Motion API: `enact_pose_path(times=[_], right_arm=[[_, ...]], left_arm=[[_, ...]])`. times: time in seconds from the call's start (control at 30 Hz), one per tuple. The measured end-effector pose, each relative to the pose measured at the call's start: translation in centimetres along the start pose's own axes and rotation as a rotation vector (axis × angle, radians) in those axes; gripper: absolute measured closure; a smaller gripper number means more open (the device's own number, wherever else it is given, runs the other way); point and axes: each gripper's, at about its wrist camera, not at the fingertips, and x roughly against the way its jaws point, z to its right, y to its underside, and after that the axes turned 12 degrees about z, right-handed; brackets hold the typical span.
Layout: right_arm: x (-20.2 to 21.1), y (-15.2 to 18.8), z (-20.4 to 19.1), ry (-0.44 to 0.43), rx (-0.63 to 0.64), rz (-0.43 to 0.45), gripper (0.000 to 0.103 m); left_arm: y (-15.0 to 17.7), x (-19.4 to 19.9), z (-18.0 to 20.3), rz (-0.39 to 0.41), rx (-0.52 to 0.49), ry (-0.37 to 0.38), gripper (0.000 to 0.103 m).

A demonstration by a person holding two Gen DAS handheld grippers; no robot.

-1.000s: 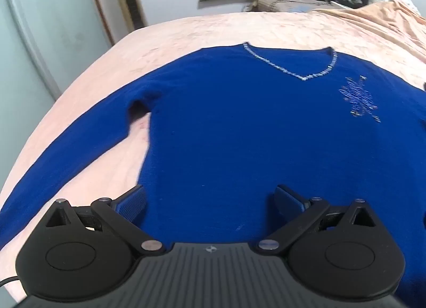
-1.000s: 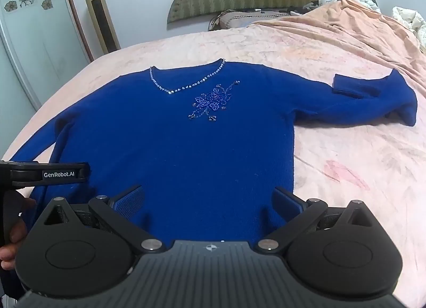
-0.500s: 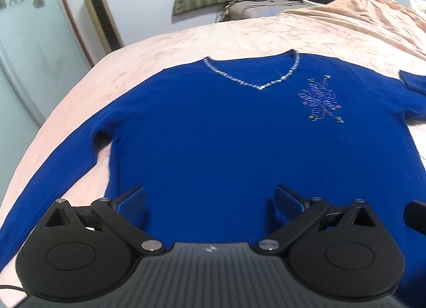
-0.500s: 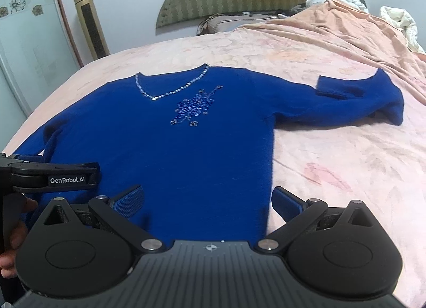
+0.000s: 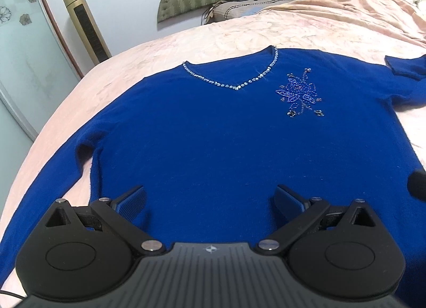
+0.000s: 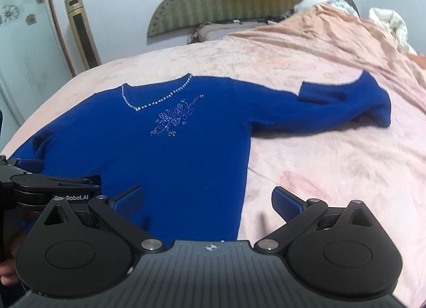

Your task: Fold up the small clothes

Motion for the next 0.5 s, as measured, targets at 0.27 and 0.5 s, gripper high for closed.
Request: enact_pose_path(times=[0.27,0.5], right_arm=[[-3.5,-5.2,5.6,0.242,0.110,0.121,0.000],[-14.8,-7.6,12.5,0.283,0.287,-0.025,0.010]], left_arm=[[0.0,0.7,-0.2,0.037,0.022,0.059,0.000],[0.3,0.2,-0.5,0.010,0.020,0.041,0.000]])
